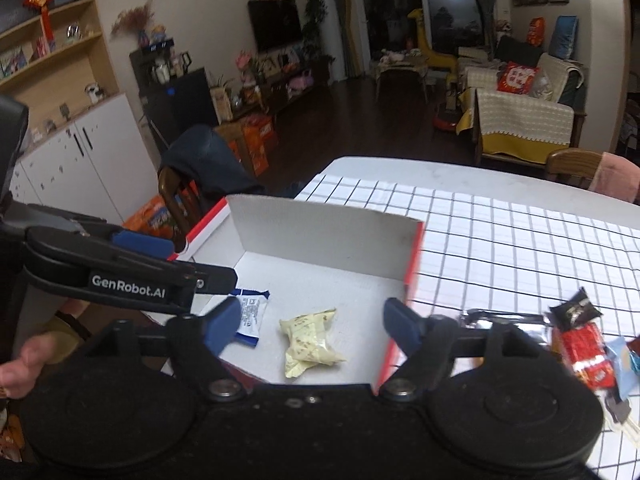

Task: Organize snacks
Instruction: 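Withdraw both tools from the box back toward the snack pile, then grasp the green cup with left tool while right tool grasps chocolate lollipop, then carry the cup and lollipop into the red box and open both tools, then withdraw both tools from the box toward the remaining snacks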

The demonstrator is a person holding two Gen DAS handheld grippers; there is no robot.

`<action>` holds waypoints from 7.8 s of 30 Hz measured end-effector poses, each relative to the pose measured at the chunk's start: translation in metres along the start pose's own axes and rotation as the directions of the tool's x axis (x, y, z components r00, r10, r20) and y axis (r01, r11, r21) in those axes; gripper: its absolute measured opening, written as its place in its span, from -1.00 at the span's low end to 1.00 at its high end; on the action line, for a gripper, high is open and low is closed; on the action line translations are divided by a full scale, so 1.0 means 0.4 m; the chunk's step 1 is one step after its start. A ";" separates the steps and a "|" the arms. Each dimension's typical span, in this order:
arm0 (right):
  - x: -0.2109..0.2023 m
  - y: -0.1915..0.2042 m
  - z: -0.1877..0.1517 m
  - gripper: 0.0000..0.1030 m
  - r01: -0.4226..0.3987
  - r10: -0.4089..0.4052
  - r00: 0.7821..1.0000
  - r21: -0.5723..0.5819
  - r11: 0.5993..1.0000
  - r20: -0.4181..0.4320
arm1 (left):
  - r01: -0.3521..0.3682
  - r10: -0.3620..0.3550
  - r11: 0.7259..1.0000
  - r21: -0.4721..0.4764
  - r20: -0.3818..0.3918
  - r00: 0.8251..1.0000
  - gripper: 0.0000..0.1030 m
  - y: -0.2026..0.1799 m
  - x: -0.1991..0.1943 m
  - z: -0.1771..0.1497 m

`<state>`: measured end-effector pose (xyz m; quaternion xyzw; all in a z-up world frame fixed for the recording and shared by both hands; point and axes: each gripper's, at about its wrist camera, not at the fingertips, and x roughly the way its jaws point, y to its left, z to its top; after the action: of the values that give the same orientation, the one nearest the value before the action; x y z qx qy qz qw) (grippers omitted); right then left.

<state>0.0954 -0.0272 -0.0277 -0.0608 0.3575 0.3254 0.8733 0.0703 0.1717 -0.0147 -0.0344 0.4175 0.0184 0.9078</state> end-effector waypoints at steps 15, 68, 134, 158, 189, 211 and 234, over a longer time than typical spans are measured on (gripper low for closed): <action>-0.141 -0.155 -0.091 0.92 0.095 -0.096 0.995 0.058 0.994 0.026 | 0.089 -0.096 0.992 0.092 0.072 0.993 0.79 -0.225 -0.014 -0.029; 0.035 -0.760 -0.312 0.43 0.275 -0.276 0.938 -0.036 0.961 -0.211 | -0.027 0.022 0.999 -0.017 -0.261 0.965 0.81 -0.661 0.523 -0.050; -0.203 -0.434 -0.212 -0.24 0.125 -0.125 0.992 0.091 0.988 -0.005 | 0.072 -0.083 0.993 -0.089 -0.127 0.988 -0.73 -0.463 0.156 -0.075; -0.030 -0.061 -0.015 -0.24 0.051 -0.045 0.997 -0.092 0.995 0.062 | -0.047 0.046 0.991 -0.127 -0.012 0.999 -0.73 -0.081 0.032 -0.044; 0.363 0.121 -0.013 -0.24 0.025 -0.070 0.980 -0.236 0.971 -0.188 | -0.141 0.129 0.990 -0.030 -0.243 0.961 -0.72 0.161 0.258 -0.077; 0.330 0.106 -0.019 -0.23 -0.025 -0.012 0.977 -0.167 0.986 -0.213 | -0.133 0.123 0.991 -0.012 -0.292 0.949 -0.60 0.140 0.263 -0.103; 0.053 0.012 -0.009 0.32 -0.010 0.009 0.999 -0.012 1.000 -0.031 | -0.029 0.029 0.999 -0.015 -0.015 0.999 0.43 -0.016 0.017 -0.055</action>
<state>0.1018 -0.0133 -0.0438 -0.0696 0.3692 0.3307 0.8657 0.0585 0.1636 -0.0337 -0.0356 0.4245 0.0344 0.9041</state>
